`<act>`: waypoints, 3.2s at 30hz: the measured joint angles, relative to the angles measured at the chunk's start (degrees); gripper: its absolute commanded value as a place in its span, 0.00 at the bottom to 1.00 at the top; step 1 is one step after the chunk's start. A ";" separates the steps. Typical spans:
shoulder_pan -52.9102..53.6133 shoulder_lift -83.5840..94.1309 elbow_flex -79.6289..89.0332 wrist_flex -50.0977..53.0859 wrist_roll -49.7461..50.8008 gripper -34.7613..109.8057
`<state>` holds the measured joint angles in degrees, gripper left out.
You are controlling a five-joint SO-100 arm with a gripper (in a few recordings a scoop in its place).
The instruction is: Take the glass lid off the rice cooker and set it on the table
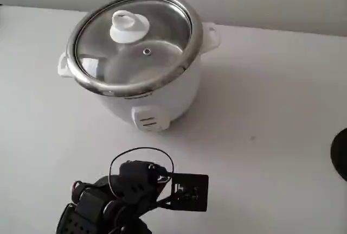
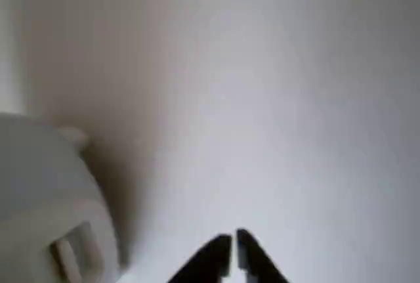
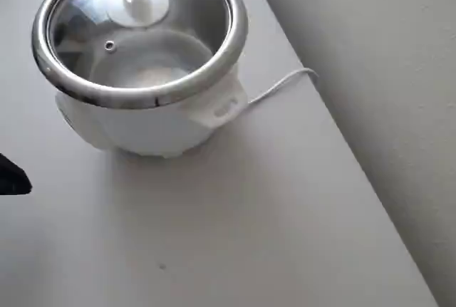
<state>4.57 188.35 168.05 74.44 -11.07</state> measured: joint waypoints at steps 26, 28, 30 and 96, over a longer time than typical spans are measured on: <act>2.29 -0.35 4.31 -7.29 -3.96 0.24; 2.29 -0.35 4.31 -7.29 -3.96 0.24; 2.29 -0.35 4.31 -7.29 -3.96 0.24; -14.50 -52.12 -86.04 1.41 3.69 0.38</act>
<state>-9.93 136.23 82.00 75.85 -7.38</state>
